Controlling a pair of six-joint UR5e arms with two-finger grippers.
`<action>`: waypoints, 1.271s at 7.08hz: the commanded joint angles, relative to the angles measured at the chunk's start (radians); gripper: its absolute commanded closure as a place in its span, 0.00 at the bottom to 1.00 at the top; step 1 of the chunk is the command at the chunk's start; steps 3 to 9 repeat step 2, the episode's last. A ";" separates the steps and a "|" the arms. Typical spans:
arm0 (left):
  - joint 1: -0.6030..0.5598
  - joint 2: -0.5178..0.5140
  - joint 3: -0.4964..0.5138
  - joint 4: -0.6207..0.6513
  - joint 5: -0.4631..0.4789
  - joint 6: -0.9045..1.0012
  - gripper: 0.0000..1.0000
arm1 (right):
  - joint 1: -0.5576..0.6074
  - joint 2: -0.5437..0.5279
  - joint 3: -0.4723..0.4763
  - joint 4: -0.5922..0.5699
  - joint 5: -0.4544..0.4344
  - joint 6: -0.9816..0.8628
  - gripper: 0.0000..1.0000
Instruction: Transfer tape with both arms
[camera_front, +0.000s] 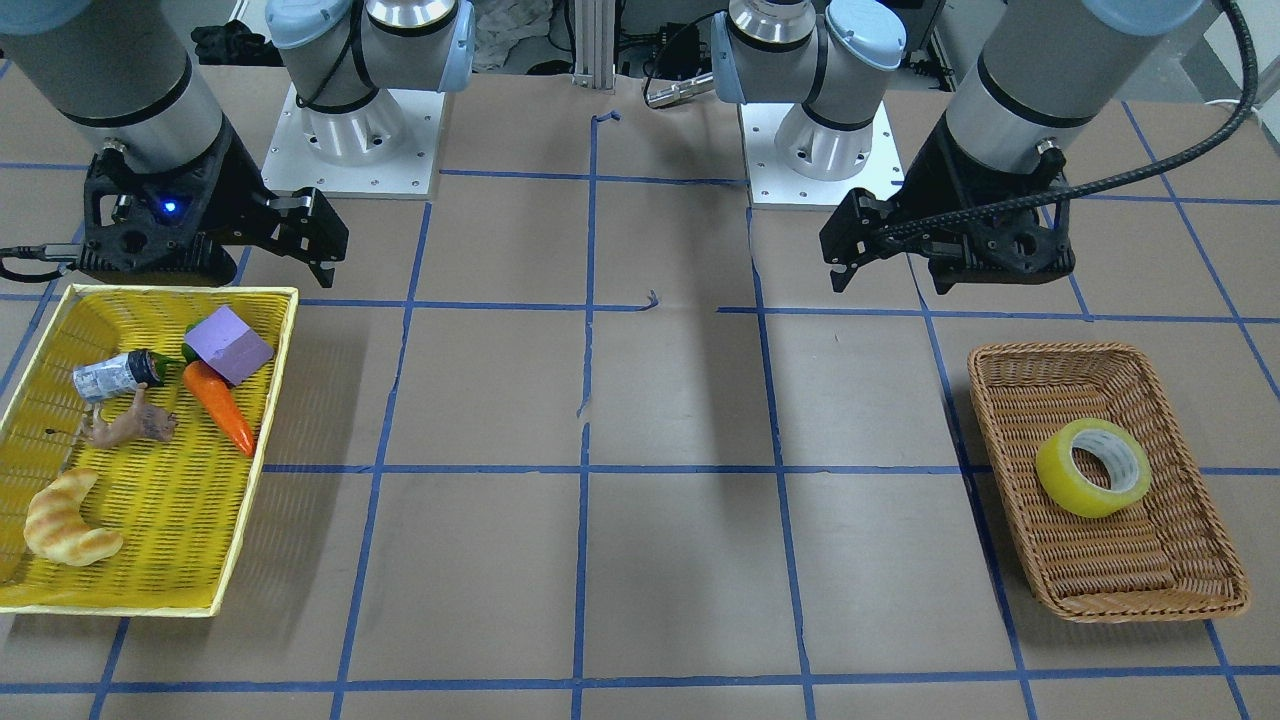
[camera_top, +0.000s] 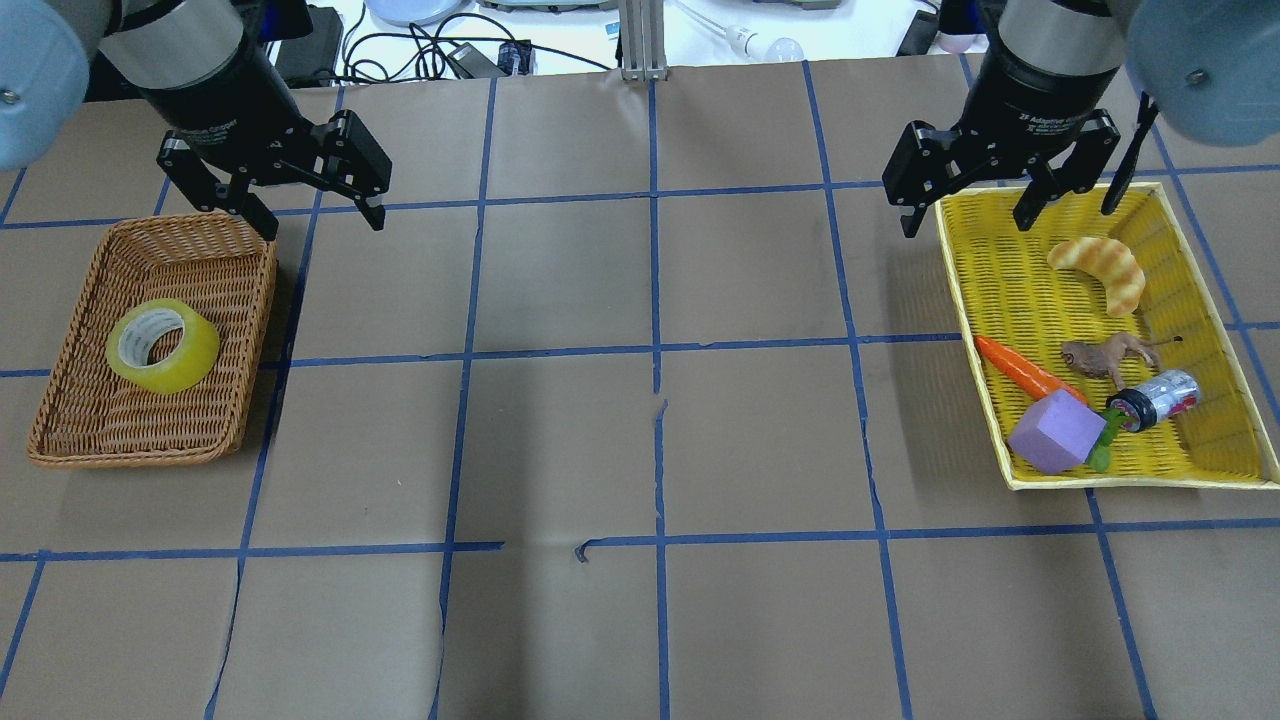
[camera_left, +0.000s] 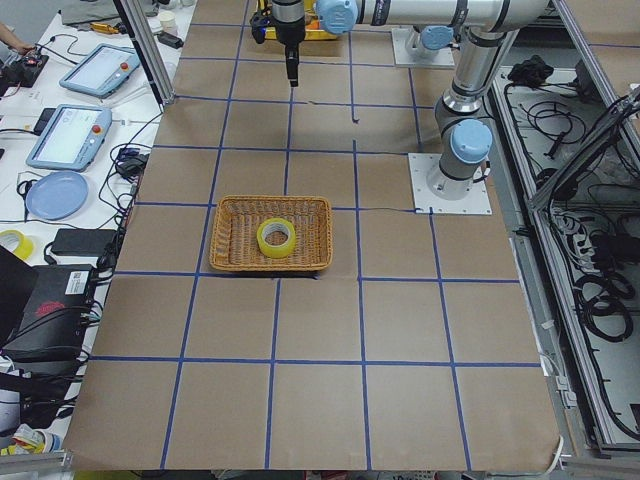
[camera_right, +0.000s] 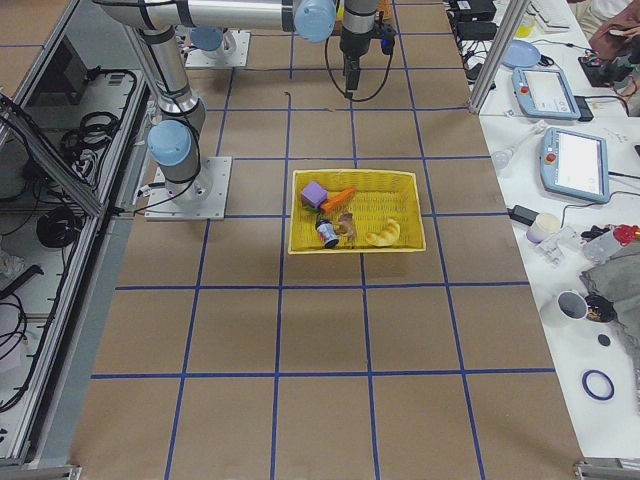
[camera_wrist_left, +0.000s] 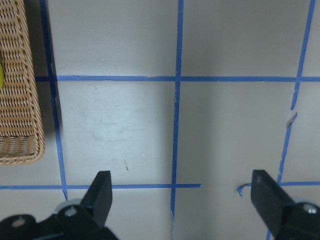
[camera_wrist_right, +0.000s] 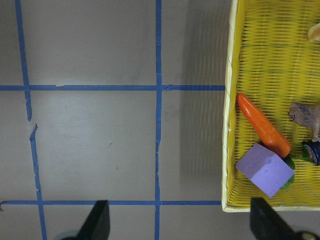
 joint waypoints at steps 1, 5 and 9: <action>-0.009 -0.002 -0.004 -0.004 0.001 -0.007 0.00 | 0.000 0.000 0.003 -0.002 -0.003 0.000 0.00; -0.009 -0.002 -0.005 -0.004 0.001 -0.006 0.00 | 0.000 0.001 0.005 -0.002 -0.005 -0.002 0.00; -0.009 -0.002 -0.005 -0.004 0.001 -0.006 0.00 | 0.000 0.001 0.005 -0.002 -0.005 -0.002 0.00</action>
